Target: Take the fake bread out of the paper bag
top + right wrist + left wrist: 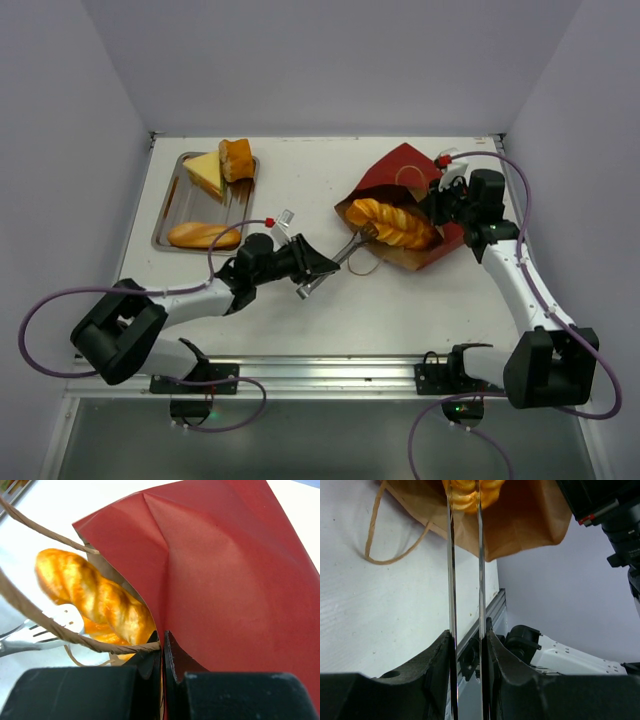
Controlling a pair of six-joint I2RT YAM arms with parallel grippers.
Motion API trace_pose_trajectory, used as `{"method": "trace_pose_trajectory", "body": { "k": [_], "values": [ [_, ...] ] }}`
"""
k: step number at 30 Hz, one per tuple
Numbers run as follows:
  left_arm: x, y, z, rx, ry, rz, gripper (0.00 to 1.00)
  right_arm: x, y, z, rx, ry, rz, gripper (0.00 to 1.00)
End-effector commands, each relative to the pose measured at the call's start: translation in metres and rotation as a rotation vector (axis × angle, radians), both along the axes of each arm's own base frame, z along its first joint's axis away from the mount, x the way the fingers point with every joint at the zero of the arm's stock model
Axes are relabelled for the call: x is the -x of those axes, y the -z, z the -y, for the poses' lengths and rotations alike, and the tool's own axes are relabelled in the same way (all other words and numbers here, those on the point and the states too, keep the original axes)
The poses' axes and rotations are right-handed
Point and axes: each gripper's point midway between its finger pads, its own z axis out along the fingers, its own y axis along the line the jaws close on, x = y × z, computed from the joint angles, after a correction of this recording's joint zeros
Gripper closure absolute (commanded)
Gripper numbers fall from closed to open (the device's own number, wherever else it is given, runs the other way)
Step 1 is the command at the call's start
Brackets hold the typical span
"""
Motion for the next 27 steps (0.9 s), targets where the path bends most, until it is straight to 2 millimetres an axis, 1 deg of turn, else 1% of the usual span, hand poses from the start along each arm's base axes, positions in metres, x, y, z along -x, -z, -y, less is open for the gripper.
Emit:
{"method": "trace_pose_trajectory", "body": {
  "k": [1, 2, 4, 5, 7, 8, 11, 12, 15, 18, 22, 27],
  "values": [
    [0.009, -0.022, -0.005, 0.047, 0.01, 0.091, 1.0, -0.007, 0.004, 0.005, 0.0, 0.053, 0.004, 1.0],
    [0.008, -0.028, -0.008, 0.054, -0.007, 0.103, 1.0, -0.007, 0.005, 0.005, -0.001, 0.05, 0.003, 1.0],
    [0.009, -0.028, -0.013, 0.051, -0.026, 0.102, 1.0, -0.006, 0.006, 0.004, -0.002, 0.043, 0.0, 1.0],
    [0.009, -0.031, -0.016, 0.057, -0.044, 0.106, 1.0, -0.006, 0.006, 0.003, 0.0, 0.041, 0.0, 1.0],
    [0.008, -0.027, -0.021, 0.053, -0.067, 0.095, 1.0, -0.006, 0.006, 0.004, 0.001, 0.042, -0.001, 1.0],
    [0.007, -0.029, -0.024, 0.059, -0.084, 0.094, 1.0, -0.006, 0.006, 0.004, 0.001, 0.042, 0.0, 1.0],
    [0.001, -0.025, -0.034, 0.052, -0.135, 0.081, 1.0, -0.005, 0.005, 0.002, -0.001, 0.034, 0.002, 1.0],
    [-0.004, -0.024, -0.038, 0.051, -0.157, 0.077, 1.0, -0.005, 0.006, 0.003, -0.001, 0.036, -0.001, 1.0],
    [-0.014, -0.029, -0.045, 0.058, -0.198, 0.085, 1.0, -0.005, 0.006, 0.002, 0.002, 0.033, 0.0, 1.0],
    [-0.02, -0.037, -0.046, 0.075, -0.209, 0.1, 1.0, -0.005, 0.005, 0.003, 0.004, 0.035, 0.004, 1.0],
    [-0.017, -0.041, -0.048, 0.086, -0.183, 0.106, 1.0, -0.005, 0.006, 0.003, 0.007, 0.035, 0.004, 1.0],
    [-0.013, -0.041, -0.062, 0.092, -0.182, 0.107, 1.0, -0.006, 0.004, 0.004, 0.01, 0.035, 0.01, 1.0]
  ]
}}
